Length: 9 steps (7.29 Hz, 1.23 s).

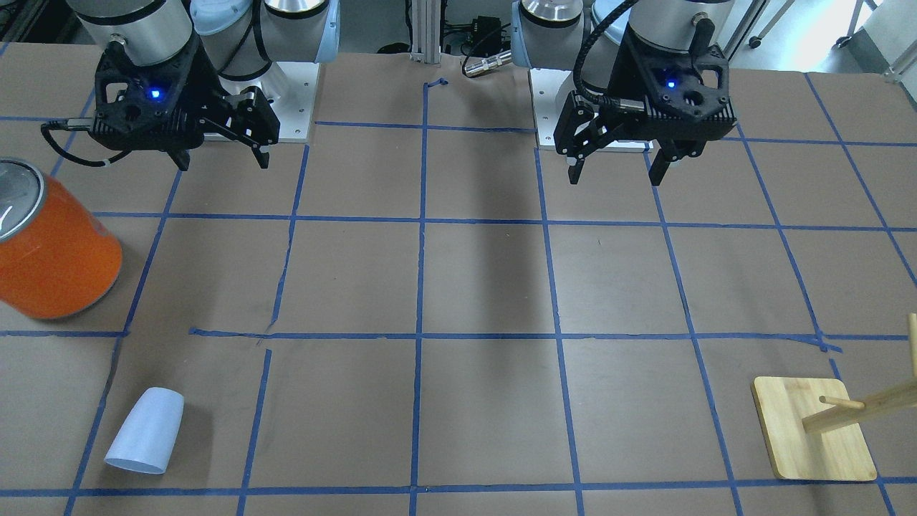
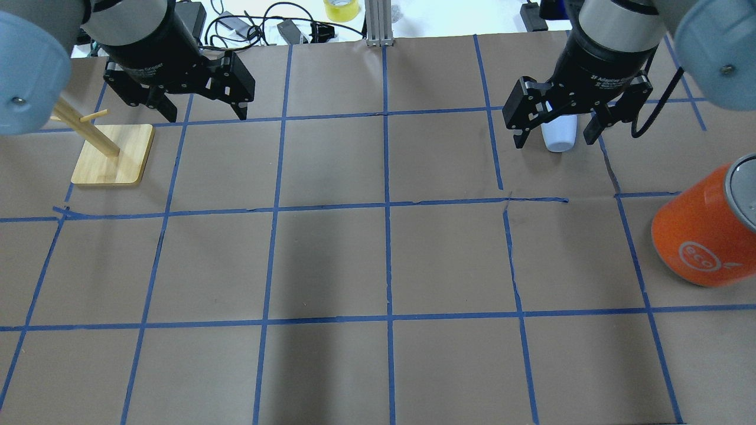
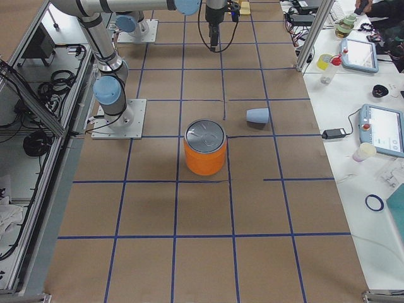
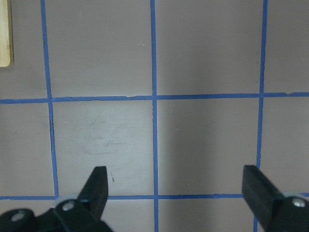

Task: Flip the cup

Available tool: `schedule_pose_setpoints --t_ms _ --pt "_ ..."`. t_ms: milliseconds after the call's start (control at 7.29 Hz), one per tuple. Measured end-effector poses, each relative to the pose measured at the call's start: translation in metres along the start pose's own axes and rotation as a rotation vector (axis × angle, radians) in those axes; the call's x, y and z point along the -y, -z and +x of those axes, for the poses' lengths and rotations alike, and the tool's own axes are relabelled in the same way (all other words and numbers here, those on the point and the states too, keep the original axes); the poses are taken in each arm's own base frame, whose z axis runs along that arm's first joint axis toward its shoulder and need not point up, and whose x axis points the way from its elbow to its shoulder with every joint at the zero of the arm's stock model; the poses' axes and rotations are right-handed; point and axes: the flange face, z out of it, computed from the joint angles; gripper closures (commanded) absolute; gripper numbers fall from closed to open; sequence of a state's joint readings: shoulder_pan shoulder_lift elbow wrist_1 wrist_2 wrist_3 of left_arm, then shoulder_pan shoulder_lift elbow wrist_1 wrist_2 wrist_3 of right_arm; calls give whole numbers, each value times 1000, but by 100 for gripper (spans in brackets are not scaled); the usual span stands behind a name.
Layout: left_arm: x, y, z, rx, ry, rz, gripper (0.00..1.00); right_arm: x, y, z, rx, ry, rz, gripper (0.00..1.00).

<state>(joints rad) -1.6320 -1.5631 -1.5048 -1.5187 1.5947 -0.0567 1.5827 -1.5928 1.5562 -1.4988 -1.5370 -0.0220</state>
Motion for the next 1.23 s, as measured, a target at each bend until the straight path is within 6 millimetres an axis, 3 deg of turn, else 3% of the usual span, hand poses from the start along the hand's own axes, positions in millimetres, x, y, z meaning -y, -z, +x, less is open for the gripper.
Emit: schedule_pose_setpoints --t_ms 274,548,823,1234 --pt "0 0 0 0 0 1 0 11 -9 20 -16 -29 -14 0" --pt "0 1 -1 1 1 1 0 48 -28 68 -30 -109 29 0" --pt "0 0 -1 2 1 -2 0 93 -70 99 -40 -142 61 0" --pt "0 0 -1 3 1 -6 0 142 -156 123 -44 -155 100 0"
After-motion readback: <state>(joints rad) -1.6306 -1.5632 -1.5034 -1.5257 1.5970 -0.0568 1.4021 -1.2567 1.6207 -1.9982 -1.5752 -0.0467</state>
